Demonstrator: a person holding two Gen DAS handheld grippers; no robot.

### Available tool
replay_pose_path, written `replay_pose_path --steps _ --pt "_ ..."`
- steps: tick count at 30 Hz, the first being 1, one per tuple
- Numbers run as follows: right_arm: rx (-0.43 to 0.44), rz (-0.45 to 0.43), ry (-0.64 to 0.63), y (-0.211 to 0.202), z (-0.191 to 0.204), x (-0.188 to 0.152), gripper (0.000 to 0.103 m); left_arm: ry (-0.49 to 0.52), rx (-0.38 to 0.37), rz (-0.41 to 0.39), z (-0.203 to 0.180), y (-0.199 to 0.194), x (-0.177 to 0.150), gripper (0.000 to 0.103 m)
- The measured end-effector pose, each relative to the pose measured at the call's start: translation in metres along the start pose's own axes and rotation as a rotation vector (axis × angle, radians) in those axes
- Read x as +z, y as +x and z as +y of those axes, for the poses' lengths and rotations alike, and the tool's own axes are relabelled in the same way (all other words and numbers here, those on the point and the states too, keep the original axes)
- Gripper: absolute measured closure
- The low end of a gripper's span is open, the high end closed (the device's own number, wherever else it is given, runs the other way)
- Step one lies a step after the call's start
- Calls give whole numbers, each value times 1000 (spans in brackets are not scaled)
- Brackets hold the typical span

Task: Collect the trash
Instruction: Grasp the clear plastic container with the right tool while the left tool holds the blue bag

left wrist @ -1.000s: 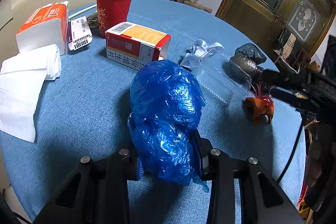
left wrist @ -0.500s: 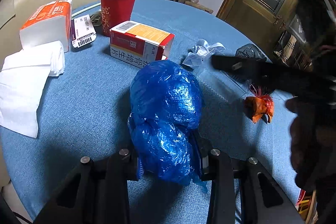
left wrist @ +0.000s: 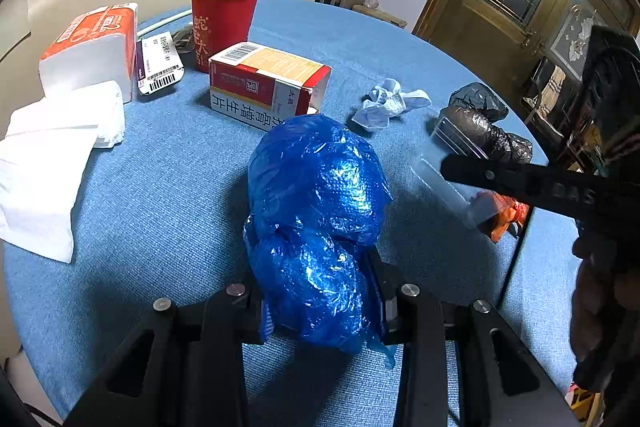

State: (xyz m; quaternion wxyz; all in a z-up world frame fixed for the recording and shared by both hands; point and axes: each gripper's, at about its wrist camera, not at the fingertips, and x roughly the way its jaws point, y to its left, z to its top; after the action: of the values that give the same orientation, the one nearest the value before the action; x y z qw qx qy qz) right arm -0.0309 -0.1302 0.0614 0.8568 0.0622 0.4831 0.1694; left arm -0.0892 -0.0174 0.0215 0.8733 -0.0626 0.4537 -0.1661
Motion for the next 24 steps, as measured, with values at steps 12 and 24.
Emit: replay_pose_path --steps 12,24 --pt "-20 -97 -3 -21 -22 2 10 12 0 -7 1 -1 -2 65" --pt "-37 -19 -24 6 -29 -2 51 28 11 -3 -1 1 0 65"
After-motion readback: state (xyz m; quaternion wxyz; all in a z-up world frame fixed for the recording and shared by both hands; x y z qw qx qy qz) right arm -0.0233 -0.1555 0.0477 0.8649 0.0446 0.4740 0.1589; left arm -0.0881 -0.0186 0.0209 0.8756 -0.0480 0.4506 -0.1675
